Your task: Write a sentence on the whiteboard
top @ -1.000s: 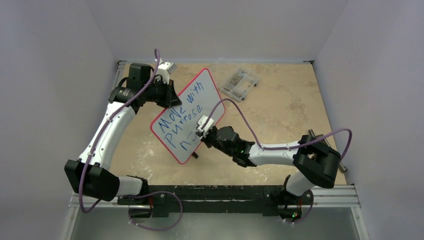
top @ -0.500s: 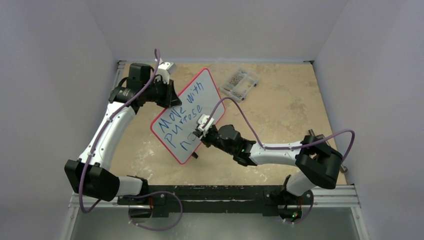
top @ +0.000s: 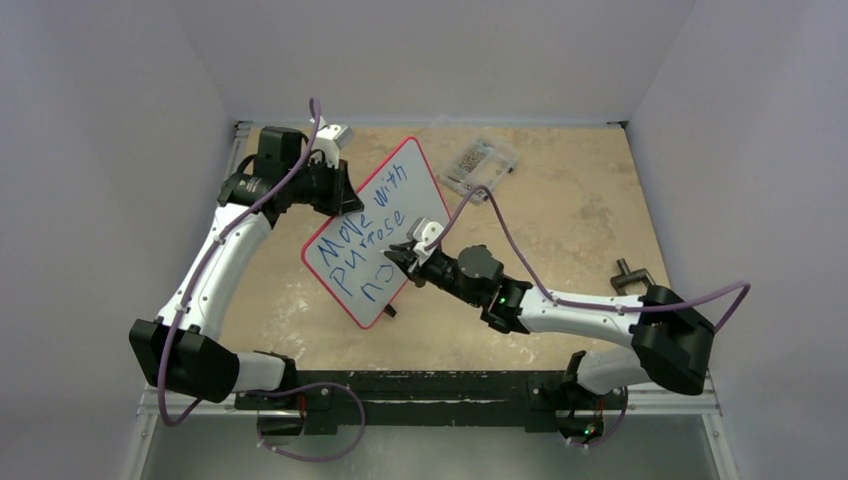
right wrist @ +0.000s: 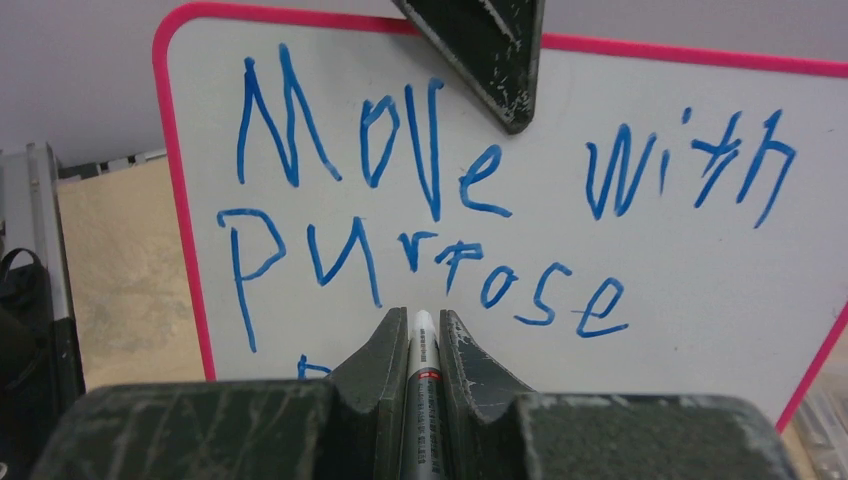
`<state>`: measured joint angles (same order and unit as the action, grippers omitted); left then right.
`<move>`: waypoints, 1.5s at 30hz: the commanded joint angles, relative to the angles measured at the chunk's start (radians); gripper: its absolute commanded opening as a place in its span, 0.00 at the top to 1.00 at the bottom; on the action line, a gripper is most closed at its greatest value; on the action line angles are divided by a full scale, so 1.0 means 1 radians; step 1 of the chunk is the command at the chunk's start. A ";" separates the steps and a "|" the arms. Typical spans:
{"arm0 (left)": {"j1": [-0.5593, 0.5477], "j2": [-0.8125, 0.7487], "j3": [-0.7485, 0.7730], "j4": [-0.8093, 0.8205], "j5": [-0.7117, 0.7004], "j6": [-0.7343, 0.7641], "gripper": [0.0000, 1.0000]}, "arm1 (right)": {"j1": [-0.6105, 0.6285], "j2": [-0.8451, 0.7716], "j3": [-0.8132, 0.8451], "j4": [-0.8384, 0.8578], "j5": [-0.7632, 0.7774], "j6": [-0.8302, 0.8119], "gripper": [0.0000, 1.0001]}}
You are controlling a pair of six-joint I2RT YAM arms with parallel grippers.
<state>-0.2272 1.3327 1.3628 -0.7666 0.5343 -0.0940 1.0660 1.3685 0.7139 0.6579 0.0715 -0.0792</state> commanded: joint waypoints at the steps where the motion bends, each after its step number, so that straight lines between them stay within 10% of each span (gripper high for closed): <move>1: -0.004 -0.025 0.010 0.023 0.012 -0.001 1.00 | -0.001 -0.033 -0.005 0.005 0.082 0.006 1.00; 45: -0.004 -0.014 0.009 0.022 0.009 0.001 1.00 | -0.058 0.200 -0.060 0.082 0.101 0.019 1.00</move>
<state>-0.2256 1.3327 1.3628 -0.7658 0.5278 -0.0940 1.0145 1.5402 0.6563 0.6983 0.1570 -0.0772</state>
